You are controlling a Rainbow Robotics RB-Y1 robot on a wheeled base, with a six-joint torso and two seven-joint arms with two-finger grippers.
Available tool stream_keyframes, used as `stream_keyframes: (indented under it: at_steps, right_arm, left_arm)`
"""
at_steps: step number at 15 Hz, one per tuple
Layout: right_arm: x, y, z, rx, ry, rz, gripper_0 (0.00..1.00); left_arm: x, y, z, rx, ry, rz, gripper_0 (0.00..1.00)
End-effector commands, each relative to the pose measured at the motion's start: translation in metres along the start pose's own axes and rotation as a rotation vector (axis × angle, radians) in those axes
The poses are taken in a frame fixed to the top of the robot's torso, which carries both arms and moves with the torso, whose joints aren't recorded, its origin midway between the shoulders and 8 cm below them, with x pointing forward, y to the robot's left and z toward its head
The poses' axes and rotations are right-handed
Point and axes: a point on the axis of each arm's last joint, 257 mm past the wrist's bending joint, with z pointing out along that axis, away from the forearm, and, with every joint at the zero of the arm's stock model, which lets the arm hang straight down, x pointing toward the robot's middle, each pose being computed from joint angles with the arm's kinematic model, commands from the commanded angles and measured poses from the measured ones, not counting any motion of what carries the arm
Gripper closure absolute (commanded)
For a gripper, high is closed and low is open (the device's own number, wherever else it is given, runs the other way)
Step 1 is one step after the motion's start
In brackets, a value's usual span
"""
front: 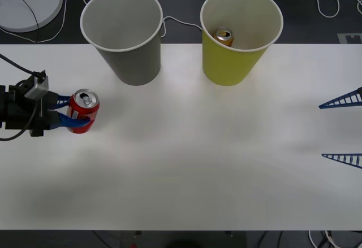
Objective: Put the can into the green bin and the plastic bottle into the gray bin
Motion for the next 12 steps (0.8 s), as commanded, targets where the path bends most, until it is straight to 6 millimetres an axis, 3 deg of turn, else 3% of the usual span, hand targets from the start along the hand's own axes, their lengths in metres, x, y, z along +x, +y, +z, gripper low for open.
stream_keyframes:
  at_steps: [1,7,12]
  right_arm:
    - [0.000,0.000,0.000,0.000,0.000,0.000,0.00]
    - [0.000,0.000,0.000,0.000,0.000,0.000,0.00]
    - [0.000,0.000,0.000,0.000,0.000,0.000,0.00]
  left_arm:
    - [-0.018,-0.001,-0.009,0.009,0.053,-0.009,1.00]
    - [-0.060,-0.021,-0.022,0.043,0.169,0.031,1.00]
    - [-0.110,-0.044,-0.026,0.013,0.234,0.018,1.00]
